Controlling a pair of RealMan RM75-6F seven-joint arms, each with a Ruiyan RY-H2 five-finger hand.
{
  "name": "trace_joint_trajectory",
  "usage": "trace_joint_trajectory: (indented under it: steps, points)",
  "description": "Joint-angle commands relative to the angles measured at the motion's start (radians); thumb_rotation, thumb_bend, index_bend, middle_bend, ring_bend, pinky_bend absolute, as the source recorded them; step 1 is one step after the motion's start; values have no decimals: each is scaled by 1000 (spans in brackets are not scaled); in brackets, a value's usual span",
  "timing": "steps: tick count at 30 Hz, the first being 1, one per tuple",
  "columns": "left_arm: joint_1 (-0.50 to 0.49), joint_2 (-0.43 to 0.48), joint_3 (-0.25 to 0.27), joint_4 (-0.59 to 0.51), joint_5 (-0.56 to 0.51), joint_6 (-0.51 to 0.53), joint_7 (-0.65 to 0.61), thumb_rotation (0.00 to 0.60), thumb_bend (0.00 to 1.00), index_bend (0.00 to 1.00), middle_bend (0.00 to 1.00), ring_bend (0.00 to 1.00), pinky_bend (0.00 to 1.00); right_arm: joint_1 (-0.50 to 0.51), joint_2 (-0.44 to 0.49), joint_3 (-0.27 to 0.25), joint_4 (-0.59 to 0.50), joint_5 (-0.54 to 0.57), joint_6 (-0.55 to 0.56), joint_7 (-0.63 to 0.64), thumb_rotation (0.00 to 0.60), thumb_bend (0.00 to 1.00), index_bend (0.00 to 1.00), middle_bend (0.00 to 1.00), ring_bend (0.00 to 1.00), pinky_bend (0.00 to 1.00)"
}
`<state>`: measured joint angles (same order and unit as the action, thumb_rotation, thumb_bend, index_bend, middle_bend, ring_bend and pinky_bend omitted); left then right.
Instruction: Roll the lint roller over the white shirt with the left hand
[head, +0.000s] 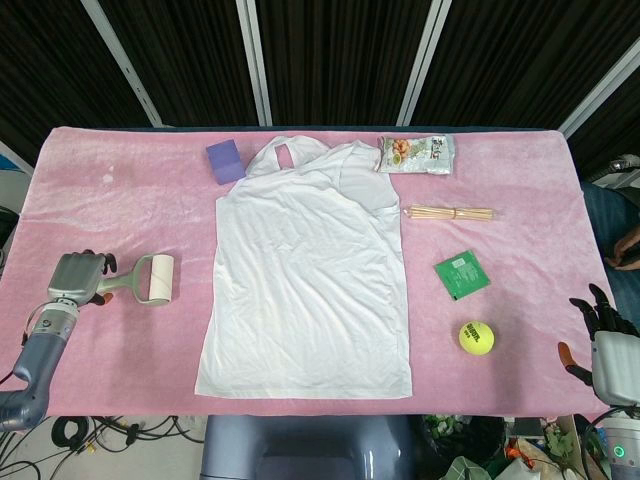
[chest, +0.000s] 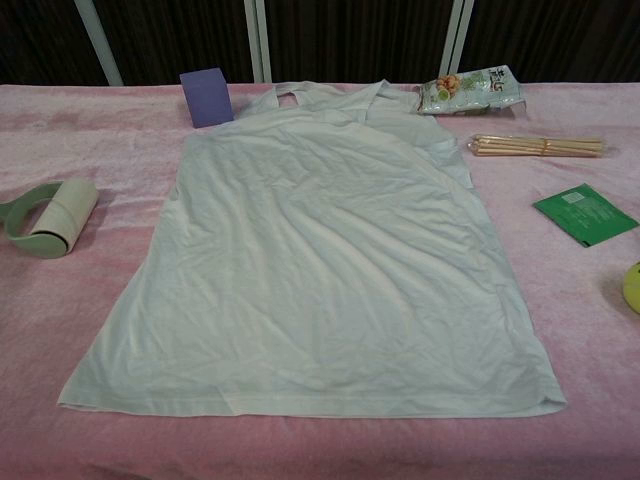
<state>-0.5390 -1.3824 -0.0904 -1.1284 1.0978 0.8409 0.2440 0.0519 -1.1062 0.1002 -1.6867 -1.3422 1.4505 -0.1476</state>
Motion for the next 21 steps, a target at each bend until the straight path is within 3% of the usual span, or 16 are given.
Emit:
trace_joint_trajectory:
  steps: [1,21]
  points:
    - [1,-2,1,2,4,0,-6,600,211,437,457,315,435,0,0,0,0,0,1,-1,600,264,236,55,228,329]
    - [-7,12,6,-11,7,-13,9,600,255,442,468,330,446,1,-3,1,2,-1,3,-7,600,264,236,55,228,329]
